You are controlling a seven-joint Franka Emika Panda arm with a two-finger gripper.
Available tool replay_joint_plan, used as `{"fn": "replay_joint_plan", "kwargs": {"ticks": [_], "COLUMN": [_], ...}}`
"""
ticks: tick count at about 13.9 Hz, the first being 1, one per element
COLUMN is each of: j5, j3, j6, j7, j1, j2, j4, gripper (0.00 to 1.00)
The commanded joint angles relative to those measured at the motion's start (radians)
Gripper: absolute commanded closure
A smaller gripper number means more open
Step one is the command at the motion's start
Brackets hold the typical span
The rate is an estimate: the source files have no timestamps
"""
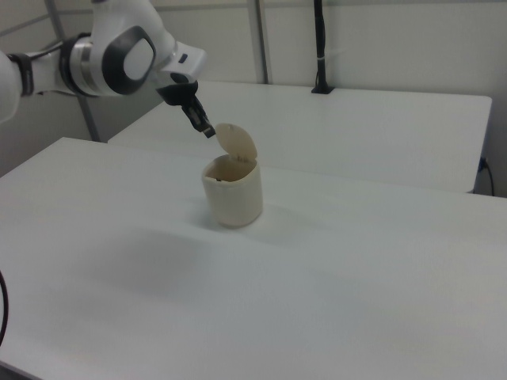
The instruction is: Open the trash bin
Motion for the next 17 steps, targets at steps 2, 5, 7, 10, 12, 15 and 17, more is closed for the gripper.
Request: {"fn": "replay_joint_plan", "kwargs": {"ticks": [2,5,7,10,12,15,17], "j5": [0.073,0.097,0.105,0.105,0.103,0.102,0.102], "j3": [0.000,0.002,0.000,0.003,0.032,0.037,0.037], "j6": [-0.147,-0.243,-0.290,-0.365,-0.431,-0.492,-0.503], "j7": [-0.144,-0.191,-0.198,-0.231,-0.312,-0.550,-0.714], "j1": [0.001,0.001,0.001,0.004,0.000,-0.022,-0.040], "j2": [-0.100,-0.146,-0.166,-0.175,-0.186,-0.201,-0.203], "j4": [-0.035,-0.038,-0.041,-0.041,-0.040,-0.038,-0.037], "gripper": [0.67,0.31,0.00,0.00,0.00,0.00,0.00]}}
